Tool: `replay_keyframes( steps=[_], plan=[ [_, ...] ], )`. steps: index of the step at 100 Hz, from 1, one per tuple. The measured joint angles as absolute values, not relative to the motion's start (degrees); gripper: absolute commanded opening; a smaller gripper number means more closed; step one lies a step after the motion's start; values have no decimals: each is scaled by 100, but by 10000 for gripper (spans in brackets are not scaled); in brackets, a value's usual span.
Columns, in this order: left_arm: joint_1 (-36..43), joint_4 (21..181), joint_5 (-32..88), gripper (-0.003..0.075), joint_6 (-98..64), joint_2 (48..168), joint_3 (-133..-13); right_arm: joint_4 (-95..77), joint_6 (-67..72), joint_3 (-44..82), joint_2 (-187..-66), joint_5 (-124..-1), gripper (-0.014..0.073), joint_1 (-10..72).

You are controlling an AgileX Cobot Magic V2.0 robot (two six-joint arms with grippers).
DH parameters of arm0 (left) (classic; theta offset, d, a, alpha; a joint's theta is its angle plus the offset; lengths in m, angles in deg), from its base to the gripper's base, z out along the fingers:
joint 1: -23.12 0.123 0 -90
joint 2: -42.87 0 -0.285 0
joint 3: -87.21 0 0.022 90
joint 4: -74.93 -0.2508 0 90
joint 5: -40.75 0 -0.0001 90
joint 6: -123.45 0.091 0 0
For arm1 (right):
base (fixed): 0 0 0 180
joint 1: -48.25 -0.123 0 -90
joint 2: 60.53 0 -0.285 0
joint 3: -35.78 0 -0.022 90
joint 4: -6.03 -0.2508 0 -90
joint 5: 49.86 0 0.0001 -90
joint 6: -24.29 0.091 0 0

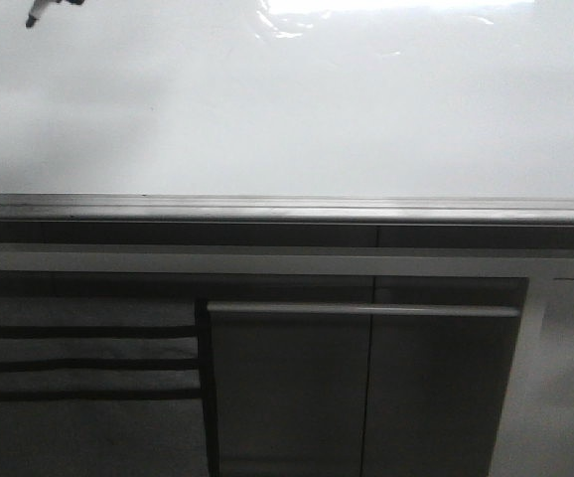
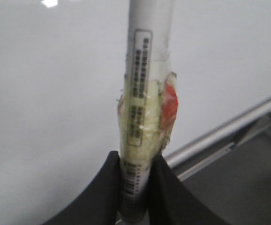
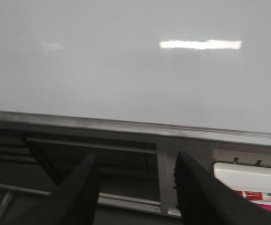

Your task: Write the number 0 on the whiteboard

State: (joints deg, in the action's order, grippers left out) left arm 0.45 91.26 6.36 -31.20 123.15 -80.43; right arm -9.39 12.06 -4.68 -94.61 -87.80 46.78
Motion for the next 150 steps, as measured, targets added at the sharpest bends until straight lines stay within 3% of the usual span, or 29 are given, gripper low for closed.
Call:
replay_keyframes(
  steps=[36, 70, 110, 150],
  plan=[
    [-1629, 9100, -1721, -20, -2675, 11380, -8043, -2647, -1550, 412, -10593, -10354, 332, 3994],
    [-2920, 9078, -2059, -20, -2578, 11766, -8033, -2719, -2826, 1264, -11887, -11139, 332, 2538],
    [-3075, 8749, -2059, -20, -2578, 12258, -8033, -2047, -2863, 2809, -13579, -11852, 332, 1463],
    [-3075, 8169, -2022, -20, -2574, 12280, -8033, -1591, -2996, 3170, -14473, -11687, 332, 591]
  ],
)
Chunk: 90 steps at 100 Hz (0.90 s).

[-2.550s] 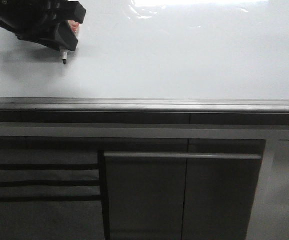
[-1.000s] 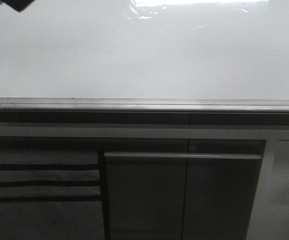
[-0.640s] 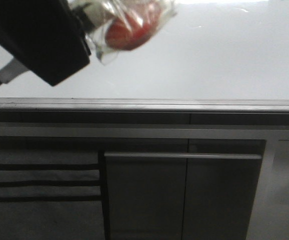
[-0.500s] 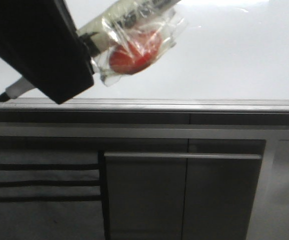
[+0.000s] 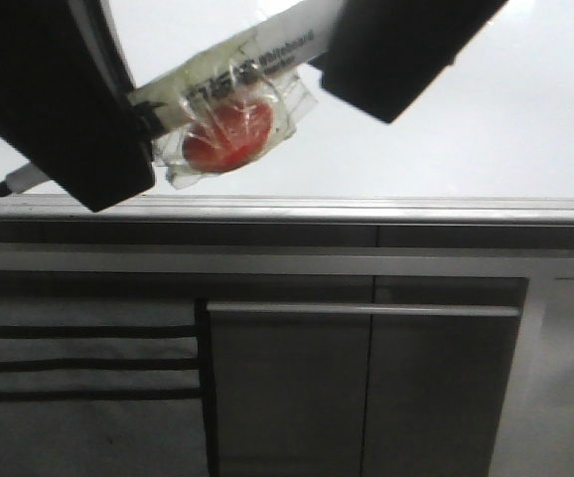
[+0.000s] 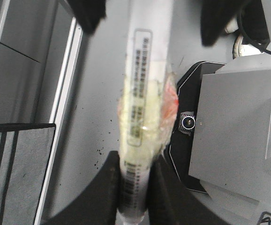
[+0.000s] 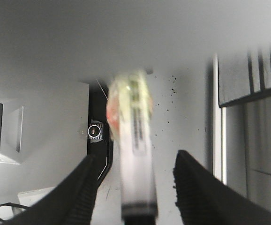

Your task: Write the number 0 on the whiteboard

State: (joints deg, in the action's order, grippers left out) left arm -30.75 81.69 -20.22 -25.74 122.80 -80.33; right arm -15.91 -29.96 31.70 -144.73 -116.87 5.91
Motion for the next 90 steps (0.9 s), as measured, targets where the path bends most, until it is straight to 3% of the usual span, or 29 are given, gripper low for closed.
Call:
replay_keyframes(
  steps=[22, 53, 75, 82, 90],
  plan=[
    [-3075, 8076, -2001, -20, -2565, 12280, -8033, -1591, -3034, 3180, -14612, -11356, 321, 564],
    [-3075, 8033, -1978, -20, -2561, 12288, -8033, -1627, -3034, 3180, -14612, -11441, 79, 561],
    [-3075, 8036, -1966, -17, -2561, 12288, -8033, -1639, -3034, 3192, -14612, -11504, 77, 551],
    [-3075, 8036, -1955, 27, -2561, 12288, -8033, -1639, -3034, 3192, -14612, -11516, 77, 551],
    [-3075, 8036, -1933, 152, -2561, 12293, -8033, -1639, -3034, 3192, -14583, -11526, 77, 551]
  ],
)
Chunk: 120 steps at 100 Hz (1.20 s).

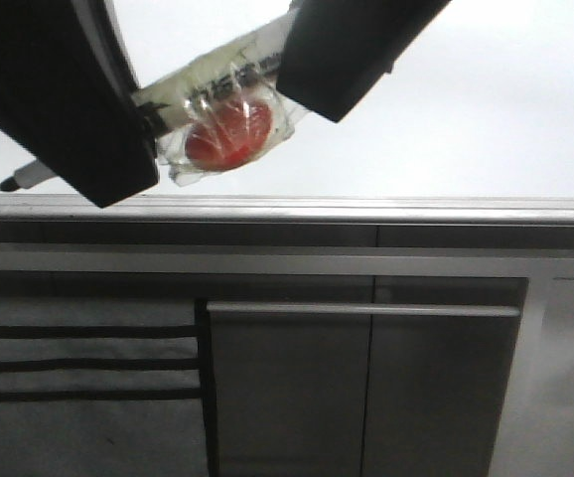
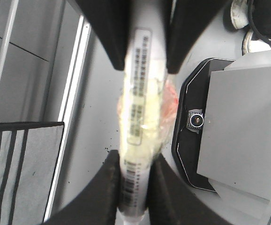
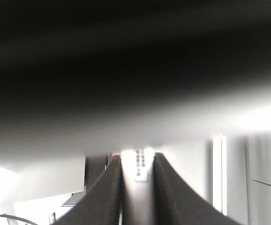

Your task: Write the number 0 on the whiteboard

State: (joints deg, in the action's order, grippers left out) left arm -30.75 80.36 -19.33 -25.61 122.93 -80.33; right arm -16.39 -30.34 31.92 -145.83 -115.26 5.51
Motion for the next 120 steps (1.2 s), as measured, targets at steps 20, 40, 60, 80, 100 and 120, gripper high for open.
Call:
replay_keyframes(
  steps=[20, 40, 60, 80, 100, 120],
  plan=[
    [-3075, 8036, -1844, 445, -2561, 12293, -8033, -1577, -3047, 3192, -14361, -11666, 77, 669],
    [-3024, 8022, -1829, 463, -2594, 12227, -8033, -1564, -3050, 3192, -14065, -11789, 77, 1106],
    [-2594, 7924, -1782, 463, -2901, 11613, -8033, -1552, -2890, 3157, -13655, -11950, 77, 1825],
    [-1916, 7911, -1559, 463, -3299, 10884, -7861, -1674, -2517, 2661, -13126, -11765, 77, 2554],
    [-1266, 7908, -1146, 463, -3657, 10286, -7165, -2188, -2358, 1654, -12472, -11025, 74, 3265],
    [-955, 7930, -749, 463, -3765, 9938, -6553, -2803, -2311, 806, -12281, -10182, -19, 3569]
  ],
)
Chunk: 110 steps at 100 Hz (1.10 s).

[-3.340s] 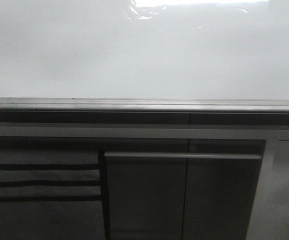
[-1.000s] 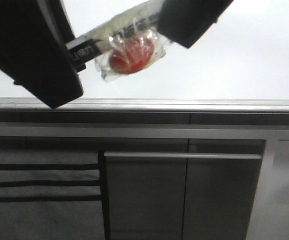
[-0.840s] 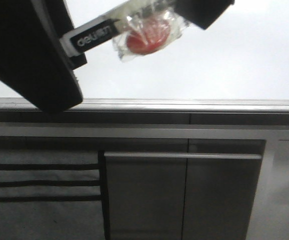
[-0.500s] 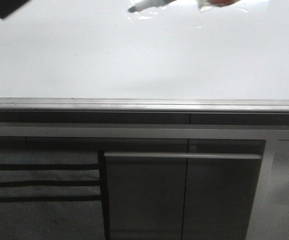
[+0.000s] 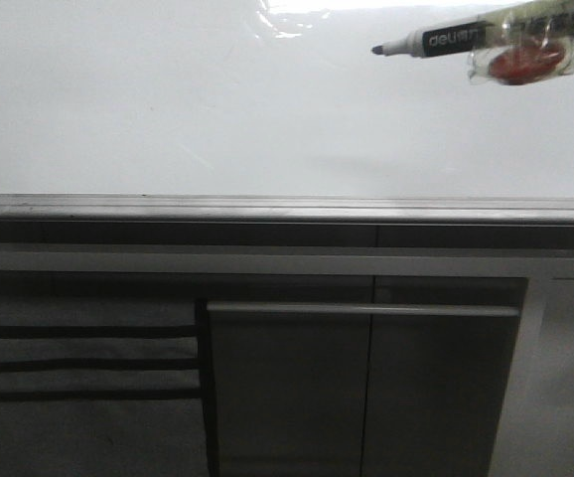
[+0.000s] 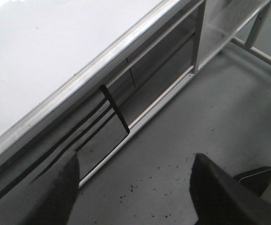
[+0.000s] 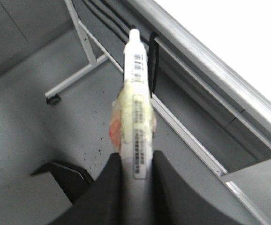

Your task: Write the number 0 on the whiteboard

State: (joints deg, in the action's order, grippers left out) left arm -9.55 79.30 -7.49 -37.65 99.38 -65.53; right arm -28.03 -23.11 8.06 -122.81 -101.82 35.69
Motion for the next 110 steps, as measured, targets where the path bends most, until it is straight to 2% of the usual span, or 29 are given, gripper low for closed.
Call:
replay_keyframes(
  steps=[23, 38, 54, 86, 110],
  plan=[
    [-930, 8024, -550, 463, -3802, 9916, -6449, -3394, -2298, 503, -12281, -9072, -24, 3578],
    [-930, 8036, -472, 463, -3821, 9916, -6449, -3640, -2265, 503, -12281, -8833, -24, 3578],
    [-930, 8036, -460, 463, -3833, 9916, -6449, -3680, -1408, 609, -12541, -8476, -24, 3635],
    [-930, 8036, -448, 463, -3833, 9916, -6449, -3192, -873, 2180, -14184, -9714, -24, 3771],
    [-930, 8036, -437, 463, -3833, 9916, -6449, -2870, -761, 3099, -15215, -10053, -24, 3771]
  ],
)
